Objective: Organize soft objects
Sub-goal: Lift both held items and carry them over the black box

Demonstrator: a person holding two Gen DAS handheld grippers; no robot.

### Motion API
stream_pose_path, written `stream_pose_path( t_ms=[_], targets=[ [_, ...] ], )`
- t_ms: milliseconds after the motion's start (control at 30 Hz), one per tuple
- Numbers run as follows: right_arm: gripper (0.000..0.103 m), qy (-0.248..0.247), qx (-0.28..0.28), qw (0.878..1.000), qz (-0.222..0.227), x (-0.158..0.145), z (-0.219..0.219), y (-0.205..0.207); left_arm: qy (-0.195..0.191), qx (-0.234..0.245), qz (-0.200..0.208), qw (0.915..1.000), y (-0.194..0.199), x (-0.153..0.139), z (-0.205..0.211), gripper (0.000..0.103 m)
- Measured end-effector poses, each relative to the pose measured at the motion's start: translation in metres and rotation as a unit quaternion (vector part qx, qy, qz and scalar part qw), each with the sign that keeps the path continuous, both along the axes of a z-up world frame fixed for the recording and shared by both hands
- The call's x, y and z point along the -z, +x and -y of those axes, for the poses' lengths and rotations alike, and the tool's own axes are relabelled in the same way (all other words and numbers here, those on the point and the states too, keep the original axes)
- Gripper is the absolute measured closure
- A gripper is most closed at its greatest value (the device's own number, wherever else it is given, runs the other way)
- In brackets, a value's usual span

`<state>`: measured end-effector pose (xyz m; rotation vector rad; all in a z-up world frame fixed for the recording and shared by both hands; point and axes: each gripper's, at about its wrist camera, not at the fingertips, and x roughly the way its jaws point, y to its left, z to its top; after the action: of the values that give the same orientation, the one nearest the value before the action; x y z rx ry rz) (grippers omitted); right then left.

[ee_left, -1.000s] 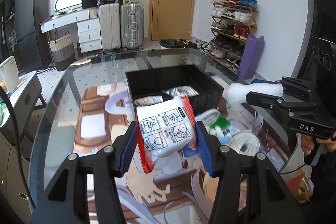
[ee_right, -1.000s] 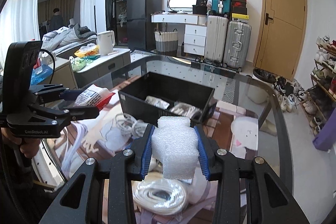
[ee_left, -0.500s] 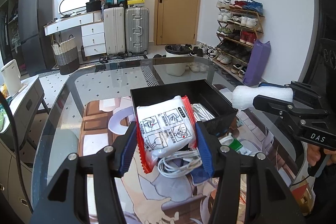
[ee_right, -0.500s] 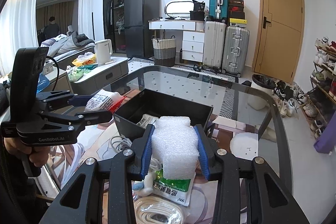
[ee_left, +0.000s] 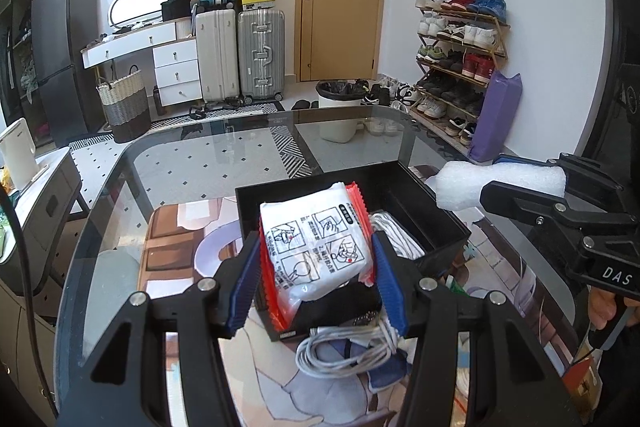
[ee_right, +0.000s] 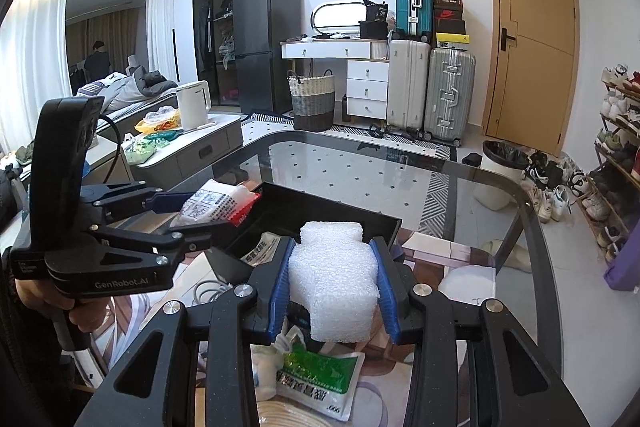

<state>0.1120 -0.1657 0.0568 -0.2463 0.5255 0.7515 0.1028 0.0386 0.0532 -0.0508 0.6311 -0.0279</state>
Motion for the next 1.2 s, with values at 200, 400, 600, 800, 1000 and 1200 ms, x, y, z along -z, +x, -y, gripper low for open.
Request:
stream_pose_path(
  t_ms=[200, 400, 600, 800, 1000, 1200],
  targets=[
    [0.065, -0.001, -0.003, 1.0, -0.007, 0.0, -0.005, 0.011, 0.003, -0.001, -0.006, 1.0, 0.013, 0.005, 0.0, 0.05],
    [0.065, -0.005, -0.007, 1.0, -0.015, 0.004, -0.008, 0.022, 0.005, -0.003, -0.011, 0.9999, 0.023, 0.009, 0.002, 0.05],
    [0.065, -0.008, -0.011, 1.0, -0.022, 0.007, -0.013, 0.028, 0.01, -0.001, -0.015, 0.9998, 0.031, 0.013, 0.002, 0.05],
    [0.065, -0.011, -0.014, 0.999, -0.029, 0.012, -0.02, 0.034, 0.011, -0.002, -0.021, 0.9997, 0.04, 0.016, 0.004, 0.05],
    [0.065, -0.016, -0.019, 0.999, -0.033, 0.016, -0.026, 0.039, 0.015, 0.0, -0.022, 0.9996, 0.045, 0.019, 0.004, 0.05],
    [0.065, -0.019, -0.019, 0.999, -0.039, 0.019, -0.031, 0.047, 0.013, 0.001, -0.026, 0.9996, 0.051, 0.022, 0.003, 0.05]
  ],
)
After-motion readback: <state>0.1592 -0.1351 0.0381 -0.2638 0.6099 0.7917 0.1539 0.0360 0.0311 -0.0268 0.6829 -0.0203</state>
